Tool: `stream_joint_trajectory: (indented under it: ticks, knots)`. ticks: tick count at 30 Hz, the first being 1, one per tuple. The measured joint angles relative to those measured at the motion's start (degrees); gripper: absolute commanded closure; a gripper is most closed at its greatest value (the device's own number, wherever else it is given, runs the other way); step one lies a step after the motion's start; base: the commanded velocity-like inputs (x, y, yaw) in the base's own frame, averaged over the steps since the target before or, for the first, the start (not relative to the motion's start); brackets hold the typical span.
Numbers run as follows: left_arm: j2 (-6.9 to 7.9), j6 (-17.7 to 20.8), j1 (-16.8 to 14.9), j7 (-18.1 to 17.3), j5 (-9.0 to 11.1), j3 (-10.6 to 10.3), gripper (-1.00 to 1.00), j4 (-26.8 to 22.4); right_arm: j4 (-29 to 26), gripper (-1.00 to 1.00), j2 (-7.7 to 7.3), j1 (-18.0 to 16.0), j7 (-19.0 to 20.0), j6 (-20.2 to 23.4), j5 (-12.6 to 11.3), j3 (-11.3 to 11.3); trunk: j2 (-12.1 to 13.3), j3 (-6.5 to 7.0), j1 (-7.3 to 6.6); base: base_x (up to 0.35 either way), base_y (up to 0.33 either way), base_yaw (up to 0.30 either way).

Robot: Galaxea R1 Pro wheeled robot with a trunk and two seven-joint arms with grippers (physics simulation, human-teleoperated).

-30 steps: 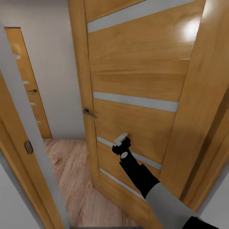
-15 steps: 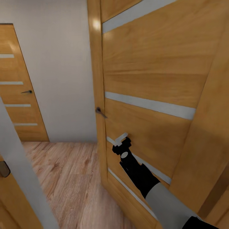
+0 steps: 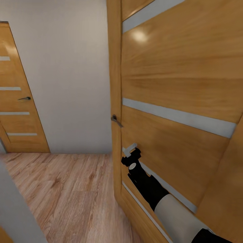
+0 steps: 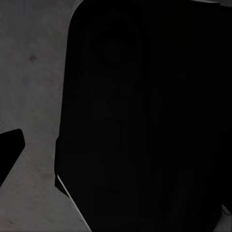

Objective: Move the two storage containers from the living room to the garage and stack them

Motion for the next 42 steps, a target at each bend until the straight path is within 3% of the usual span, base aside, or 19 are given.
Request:
stream_joint_trajectory:
  ticks: [4,7,11,42]
  knots:
    - [-0.04,-0.05,0.00,0.00,-0.03,-0.01,-1.00,0.00,0.11,-1.00,0.00,-0.01,0.03,-0.03,-0.05,-0.09,0.00,0.00,0.01,0.004,0.006,0.000]
    - [-0.04,-0.02,-0.02,0.02,-0.02,-0.02,-1.00,0.02,0.34,-1.00,0.00,0.00,0.20,-0.20,-0.76,-1.38,0.00,0.00,0.01,0.000,0.020,0.000]
    - [-0.08,-0.01,0.00,0.02,-0.06,0.00,-1.00,0.00,0.48,-1.00,0.00,0.00,0.00,-0.07,0.04,-2.42,0.00,0.00,0.01,0.000,0.164,0.000]
    - [-0.03,-0.07,-0.01,0.02,-0.02,0.01,-1.00,0.00,1.67,-1.00,0.00,0.02,0.07,-1.38,-0.86,-2.67,-0.01,-0.01,-0.01,0.048,-0.004,0.000]
